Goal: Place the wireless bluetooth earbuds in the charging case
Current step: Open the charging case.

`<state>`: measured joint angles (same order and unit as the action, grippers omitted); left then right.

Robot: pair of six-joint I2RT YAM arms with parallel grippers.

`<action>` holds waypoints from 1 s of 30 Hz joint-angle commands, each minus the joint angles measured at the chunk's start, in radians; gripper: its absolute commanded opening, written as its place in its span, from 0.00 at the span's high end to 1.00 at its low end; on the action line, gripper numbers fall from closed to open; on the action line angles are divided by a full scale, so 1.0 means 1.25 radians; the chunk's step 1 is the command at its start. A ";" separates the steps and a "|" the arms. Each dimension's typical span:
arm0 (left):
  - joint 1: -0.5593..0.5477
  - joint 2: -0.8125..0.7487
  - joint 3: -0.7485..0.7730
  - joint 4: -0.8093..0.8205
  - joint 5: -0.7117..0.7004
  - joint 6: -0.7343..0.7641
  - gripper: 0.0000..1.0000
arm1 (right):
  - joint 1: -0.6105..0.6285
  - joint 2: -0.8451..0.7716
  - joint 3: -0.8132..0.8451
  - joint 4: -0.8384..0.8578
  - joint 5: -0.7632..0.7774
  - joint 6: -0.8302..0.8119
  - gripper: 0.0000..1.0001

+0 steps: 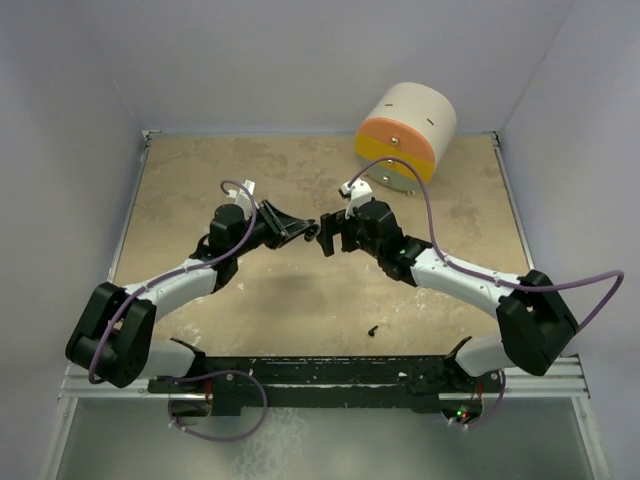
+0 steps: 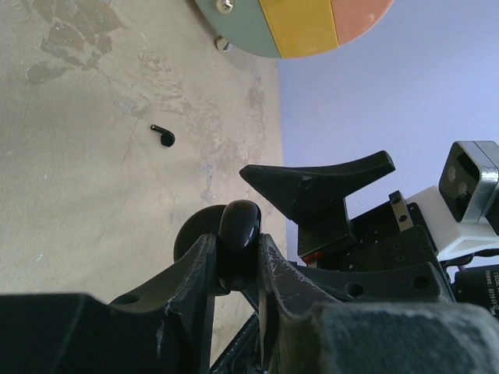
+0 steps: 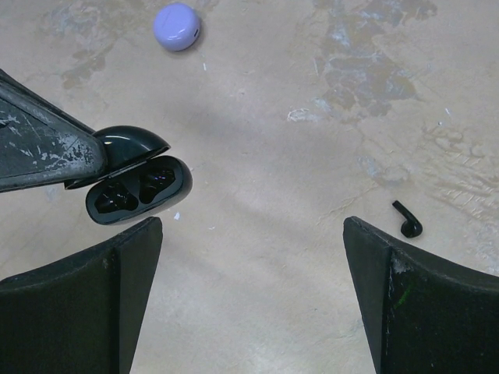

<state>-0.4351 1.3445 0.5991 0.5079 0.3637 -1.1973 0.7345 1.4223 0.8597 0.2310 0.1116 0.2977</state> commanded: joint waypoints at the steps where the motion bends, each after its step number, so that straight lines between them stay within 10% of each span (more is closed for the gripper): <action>1: -0.005 -0.017 0.034 0.041 0.007 -0.016 1.00 | 0.000 -0.009 -0.006 0.052 -0.002 0.016 0.00; 20: -0.004 -0.037 0.010 0.059 -0.002 -0.043 1.00 | 0.000 0.039 0.016 0.105 0.036 0.025 0.00; 30: 0.021 -0.079 0.025 -0.037 -0.201 -0.014 1.00 | 0.000 -0.065 -0.061 -0.030 0.131 0.126 0.00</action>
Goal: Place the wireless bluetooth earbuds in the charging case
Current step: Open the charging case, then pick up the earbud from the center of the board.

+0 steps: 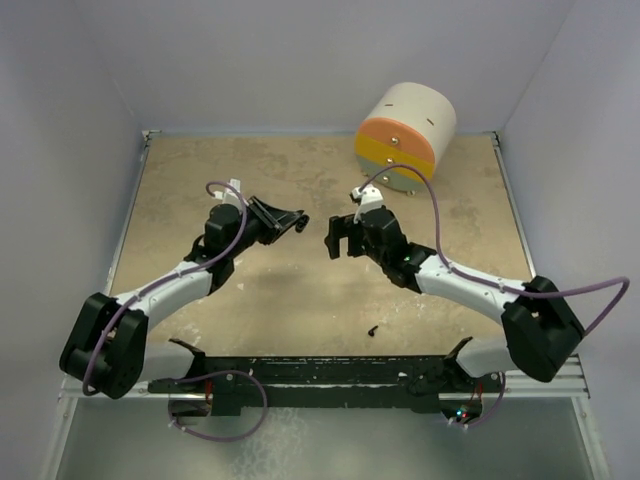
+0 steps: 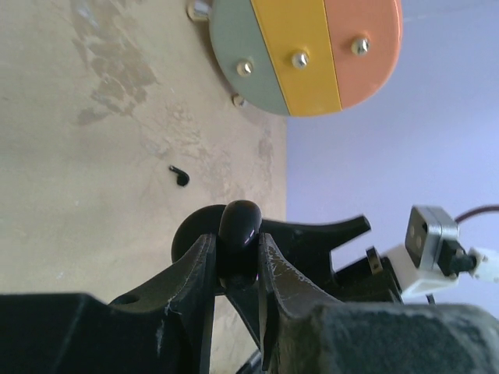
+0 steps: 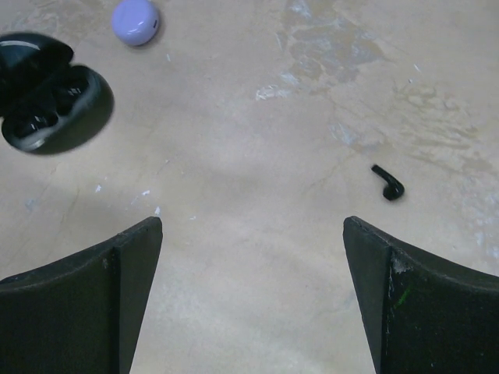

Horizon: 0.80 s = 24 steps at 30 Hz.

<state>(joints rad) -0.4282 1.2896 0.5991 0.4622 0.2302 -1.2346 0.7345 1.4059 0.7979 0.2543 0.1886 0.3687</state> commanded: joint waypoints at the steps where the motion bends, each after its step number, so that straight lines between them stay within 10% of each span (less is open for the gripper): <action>1: 0.017 -0.041 0.025 -0.008 -0.111 0.020 1.00 | -0.001 -0.047 -0.005 -0.070 0.093 0.088 0.00; 11: 0.017 -0.170 -0.028 -0.074 -0.196 0.035 1.00 | -0.123 0.130 0.081 -0.192 0.125 0.132 0.01; 24: 0.017 -0.189 -0.068 -0.062 -0.170 0.022 1.00 | -0.124 0.049 0.049 -0.216 0.124 0.133 0.03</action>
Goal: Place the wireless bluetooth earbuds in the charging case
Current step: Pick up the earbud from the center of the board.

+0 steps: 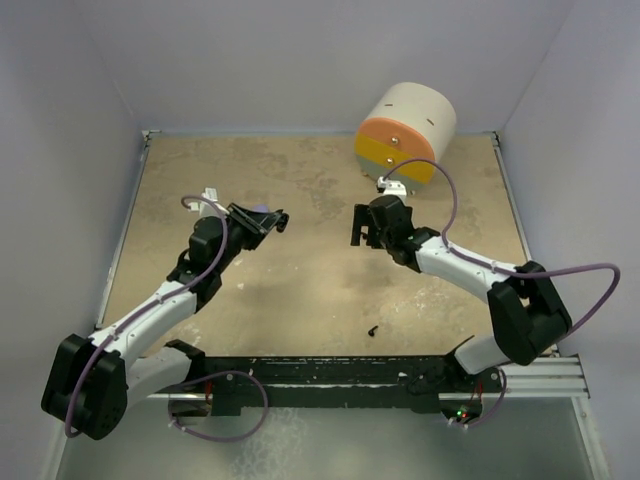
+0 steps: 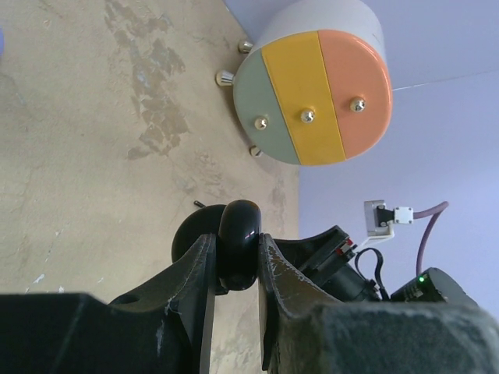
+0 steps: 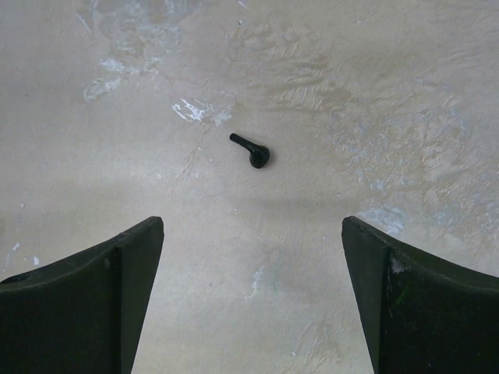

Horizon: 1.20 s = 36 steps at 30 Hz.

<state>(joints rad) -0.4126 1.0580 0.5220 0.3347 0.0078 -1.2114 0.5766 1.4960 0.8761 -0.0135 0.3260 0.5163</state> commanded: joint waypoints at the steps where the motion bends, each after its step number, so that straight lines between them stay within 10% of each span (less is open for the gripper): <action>1: 0.004 -0.003 -0.009 0.041 0.009 0.001 1.00 | 0.003 -0.021 -0.012 -0.005 0.016 0.016 0.03; 14: 0.005 -0.005 -0.024 0.035 0.032 -0.005 1.00 | 0.040 -0.085 -0.040 -0.035 -0.043 0.078 0.03; 36: 0.004 -0.208 -0.111 -0.134 0.091 -0.003 1.00 | 0.688 -0.093 -0.108 -0.446 0.085 0.997 0.00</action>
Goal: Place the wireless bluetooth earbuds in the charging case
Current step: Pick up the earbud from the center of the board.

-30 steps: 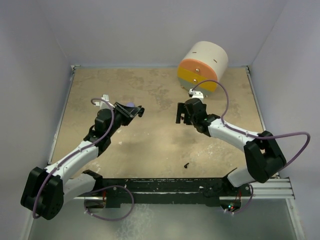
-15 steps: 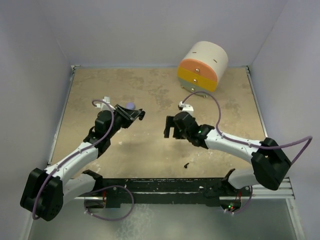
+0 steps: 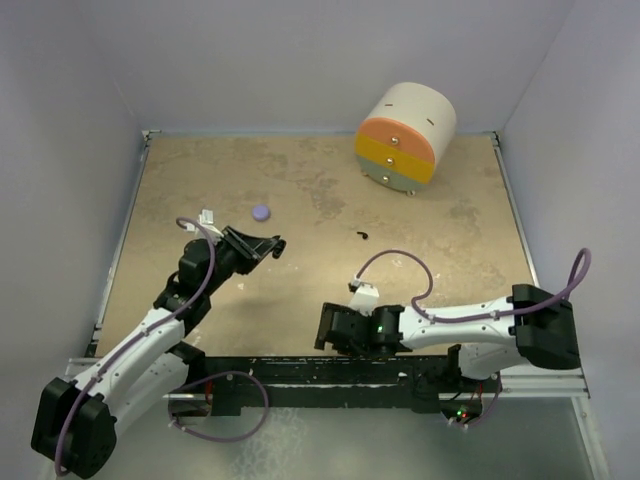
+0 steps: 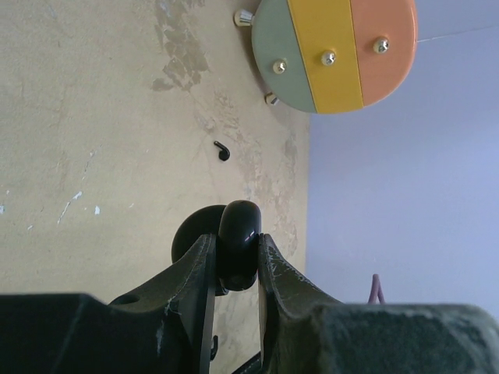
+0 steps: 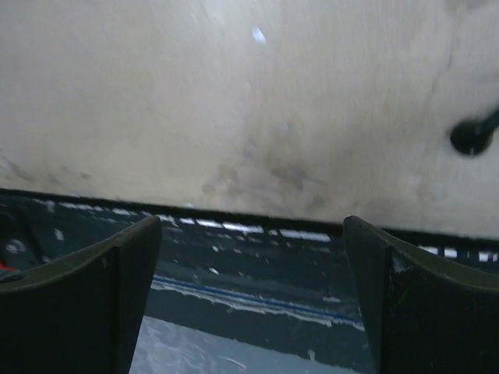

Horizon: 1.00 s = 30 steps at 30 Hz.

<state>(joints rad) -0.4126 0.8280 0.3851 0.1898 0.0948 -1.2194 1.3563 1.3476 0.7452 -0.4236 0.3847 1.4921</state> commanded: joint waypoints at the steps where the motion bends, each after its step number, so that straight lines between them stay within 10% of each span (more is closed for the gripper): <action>1: 0.004 -0.026 -0.001 -0.021 0.025 0.006 1.00 | 0.076 0.030 -0.003 -0.136 0.037 0.238 0.00; 30: 0.004 0.103 0.076 0.015 0.091 0.033 1.00 | 0.060 -0.140 -0.027 -0.290 0.142 0.433 0.00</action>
<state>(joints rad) -0.4126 0.9436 0.4194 0.1425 0.1791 -1.2083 1.4803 1.2018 0.7155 -0.7536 0.4805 2.0216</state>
